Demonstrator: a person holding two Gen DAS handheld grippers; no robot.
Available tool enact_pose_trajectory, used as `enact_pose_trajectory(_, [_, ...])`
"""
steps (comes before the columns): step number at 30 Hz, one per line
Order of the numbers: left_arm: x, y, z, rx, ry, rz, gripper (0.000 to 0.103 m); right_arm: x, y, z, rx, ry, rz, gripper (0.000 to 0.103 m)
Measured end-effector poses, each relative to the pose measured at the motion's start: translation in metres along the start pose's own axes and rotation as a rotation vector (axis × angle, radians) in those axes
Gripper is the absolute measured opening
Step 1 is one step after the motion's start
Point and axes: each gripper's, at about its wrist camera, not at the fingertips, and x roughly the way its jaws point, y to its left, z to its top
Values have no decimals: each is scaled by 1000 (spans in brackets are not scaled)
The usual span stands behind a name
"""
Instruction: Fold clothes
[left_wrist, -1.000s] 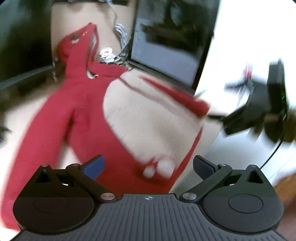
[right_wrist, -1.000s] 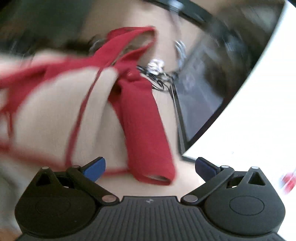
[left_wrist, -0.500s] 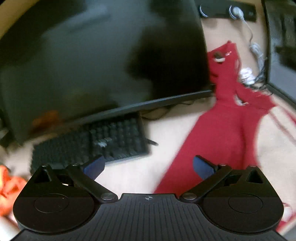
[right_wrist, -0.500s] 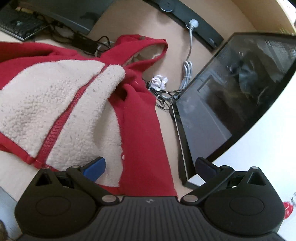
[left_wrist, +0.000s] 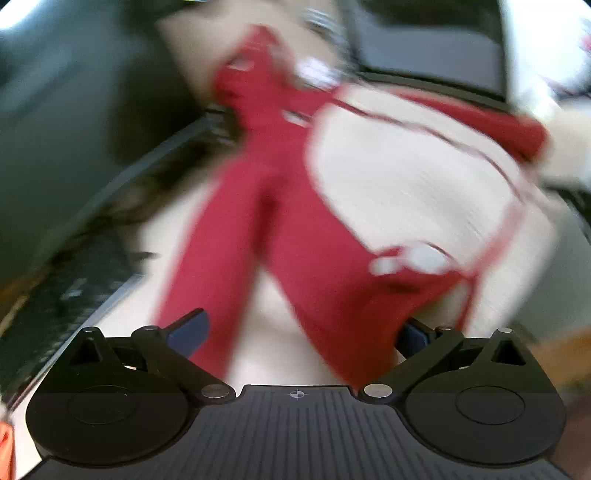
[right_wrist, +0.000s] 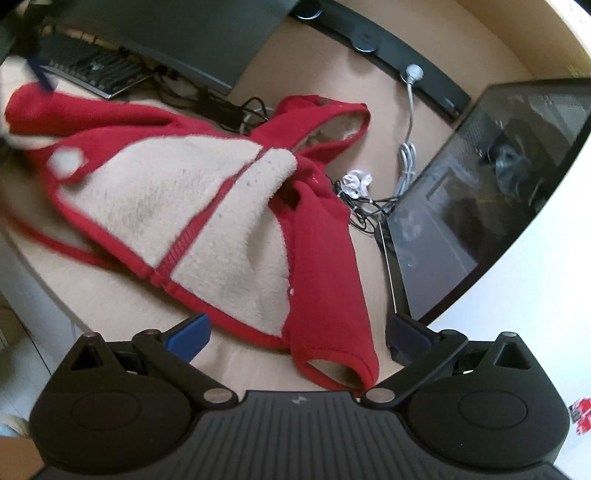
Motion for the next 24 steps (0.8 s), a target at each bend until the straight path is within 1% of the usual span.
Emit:
enact_pose_trajectory(3, [-1,39,26,-136,-67,169,103,7,6,4,-5,-2,-50,103])
enact_pose_trajectory(4, [-1,49,31,-163,-76,206,103,9,8,8,6,-14,-55,103])
enact_pose_trajectory(5, [1,58,34,-186,-80,230,103,10,11,12,14,-27,-56,103])
enact_pose_trajectory(7, [7,72,35,-231,-72,267,103,11,24,22,5,-58,-22,103])
enact_pose_trajectory(9, [14,80,29,-272,-59,283,103,10,43,30,-41,-98,16,103])
enact_pose_trajectory(11, [15,83,24,-294,-57,269,103,9,65,37,-117,-142,52,103])
enact_pose_trajectory(12, [14,85,22,-304,-56,260,103,11,76,40,-181,-154,52,103])
enact_pose_trajectory(13, [13,88,22,-300,-60,273,103,14,86,43,-245,-167,53,103])
enact_pose_trajectory(14, [11,91,24,-291,-65,290,103,16,92,47,-297,-179,29,103])
enact_pose_trajectory(16, [-2,103,26,-292,-106,249,103,23,61,56,-306,-205,-210,103])
enact_pose_trajectory(17, [-9,110,28,-293,-128,225,103,24,44,62,-287,-213,-319,103])
enact_pose_trajectory(18, [-9,106,29,-275,-134,202,103,19,18,72,-187,-207,-373,103])
enact_pose_trajectory(19, [-7,100,31,-252,-137,179,103,14,1,78,-119,-205,-380,103])
enact_pose_trajectory(20, [-6,94,32,-230,-140,156,103,11,-7,82,-83,-199,-373,103])
enact_pose_trajectory(21, [-2,86,31,-205,-134,157,103,8,-12,85,-57,-192,-363,103])
enact_pose_trajectory(23, [7,69,27,-155,-116,169,103,8,4,77,-101,-166,-308,103])
enact_pose_trajectory(24, [12,66,22,-159,-93,163,103,9,14,70,-127,-150,-276,103])
